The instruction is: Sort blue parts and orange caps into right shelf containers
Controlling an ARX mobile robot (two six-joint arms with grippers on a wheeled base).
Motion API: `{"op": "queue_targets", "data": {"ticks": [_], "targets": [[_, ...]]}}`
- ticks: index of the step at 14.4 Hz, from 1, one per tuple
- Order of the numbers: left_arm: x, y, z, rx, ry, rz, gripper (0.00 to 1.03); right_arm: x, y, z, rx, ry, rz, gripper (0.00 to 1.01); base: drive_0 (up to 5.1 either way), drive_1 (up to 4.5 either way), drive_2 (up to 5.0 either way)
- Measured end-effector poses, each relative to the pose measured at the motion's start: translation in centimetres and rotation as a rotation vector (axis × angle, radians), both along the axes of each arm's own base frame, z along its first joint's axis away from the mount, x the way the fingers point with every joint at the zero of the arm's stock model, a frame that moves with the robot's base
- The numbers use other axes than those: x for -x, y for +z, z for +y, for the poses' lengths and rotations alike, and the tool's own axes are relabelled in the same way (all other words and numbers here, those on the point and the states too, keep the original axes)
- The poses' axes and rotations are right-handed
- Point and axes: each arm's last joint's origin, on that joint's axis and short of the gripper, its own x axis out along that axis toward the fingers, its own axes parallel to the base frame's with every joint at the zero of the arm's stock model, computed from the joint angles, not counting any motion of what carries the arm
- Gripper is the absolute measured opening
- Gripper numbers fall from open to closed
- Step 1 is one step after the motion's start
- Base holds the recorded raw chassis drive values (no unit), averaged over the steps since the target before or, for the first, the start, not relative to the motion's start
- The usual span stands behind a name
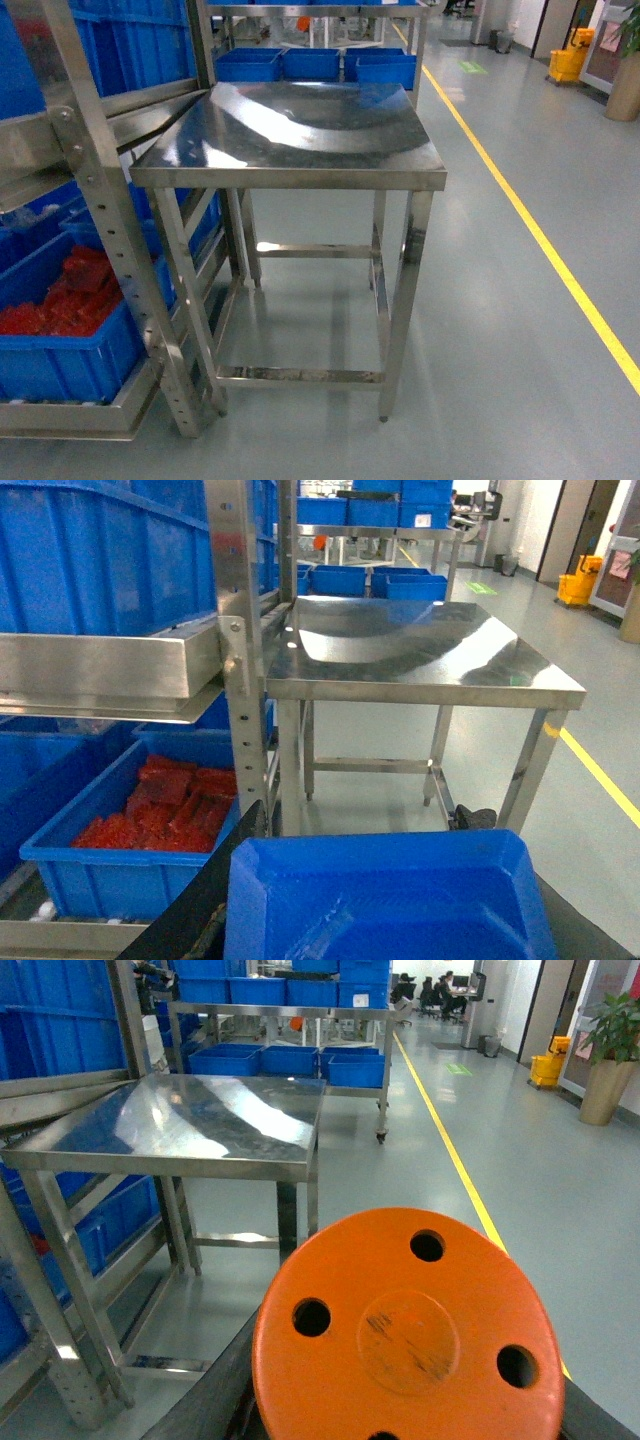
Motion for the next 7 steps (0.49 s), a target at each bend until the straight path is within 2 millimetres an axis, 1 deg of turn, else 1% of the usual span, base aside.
{"op": "queue_targets", "data": {"ticks": [7], "targets": [[0.0,0.0,0.0,0.0,0.001,0.0,0.43,0.0,0.01,0.0,0.0,0.0,-0.001,0.44,-4.9,2.48,2.5]]}}
